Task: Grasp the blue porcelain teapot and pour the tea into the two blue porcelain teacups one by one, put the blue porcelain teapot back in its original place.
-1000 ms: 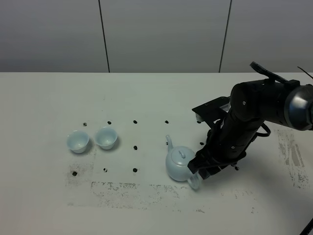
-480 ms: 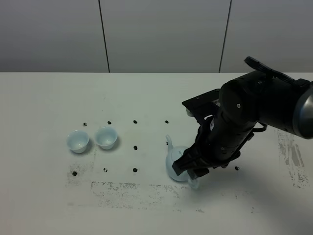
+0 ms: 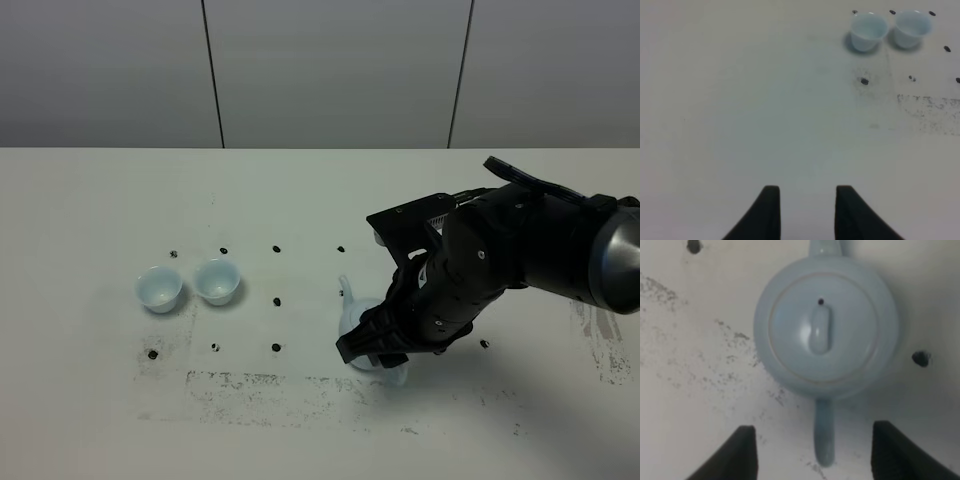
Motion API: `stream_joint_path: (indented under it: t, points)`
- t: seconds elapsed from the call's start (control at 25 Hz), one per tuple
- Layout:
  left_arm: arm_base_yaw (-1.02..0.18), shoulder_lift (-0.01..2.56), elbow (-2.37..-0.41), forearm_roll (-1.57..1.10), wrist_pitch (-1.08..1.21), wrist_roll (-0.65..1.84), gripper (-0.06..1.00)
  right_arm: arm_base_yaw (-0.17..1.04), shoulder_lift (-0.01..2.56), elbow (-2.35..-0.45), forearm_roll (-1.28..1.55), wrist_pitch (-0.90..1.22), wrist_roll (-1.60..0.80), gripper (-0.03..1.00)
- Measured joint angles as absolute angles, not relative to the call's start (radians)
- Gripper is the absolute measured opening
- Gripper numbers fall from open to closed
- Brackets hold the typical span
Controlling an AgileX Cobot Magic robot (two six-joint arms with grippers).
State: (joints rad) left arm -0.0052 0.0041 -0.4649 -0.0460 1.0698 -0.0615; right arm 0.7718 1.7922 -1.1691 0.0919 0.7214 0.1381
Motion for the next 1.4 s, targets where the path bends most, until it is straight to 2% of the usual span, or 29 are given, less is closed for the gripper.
stream_joint_path:
  t: [0.48, 1.04, 1.16, 1.4]
  points:
    - [-0.005, 0.004, -0.465, -0.046, 1.070, -0.062, 0.30, 0.772, 1.795, -1.051, 0.083, 0.545, 0.139, 0.48]
    - [-0.005, 0.004, -0.465, -0.046, 1.070, -0.062, 0.30, 0.751, 1.877, -1.043, 0.066, 0.476, 0.137, 0.48]
    - [-0.005, 0.004, -0.465, -0.046, 1.070, -0.062, 0.30, 0.749, 1.877, -1.043, 0.062, 0.473, 0.137, 0.41]
    - [-0.005, 0.004, -0.465, -0.046, 1.070, -0.062, 0.30, 0.749, 1.877, -1.043, 0.058, 0.462, 0.091, 0.04]
